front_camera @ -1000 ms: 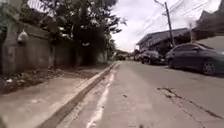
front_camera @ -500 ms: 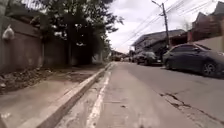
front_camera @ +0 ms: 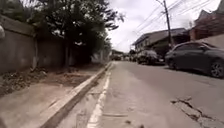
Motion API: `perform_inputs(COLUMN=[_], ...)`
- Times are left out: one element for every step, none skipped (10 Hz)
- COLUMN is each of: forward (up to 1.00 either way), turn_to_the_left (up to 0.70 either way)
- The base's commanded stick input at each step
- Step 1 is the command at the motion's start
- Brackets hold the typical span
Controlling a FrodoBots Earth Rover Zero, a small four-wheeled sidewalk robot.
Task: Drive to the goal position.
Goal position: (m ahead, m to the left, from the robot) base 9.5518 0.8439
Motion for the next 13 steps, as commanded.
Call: perform_inputs(forward=[0.7, 0.7, 0.7, 0.7, 0.7, 0.7, 0.7, 0.7, 0.7, 0.7, 0.7, 0.7, 0.7], turn_to_the_left=[0.0, 0.0, 0.0, 0.0, 0.0, 0.0, 0.0, 0.0, 0.0, 0.0, 0.0, 0.0, 0.0])
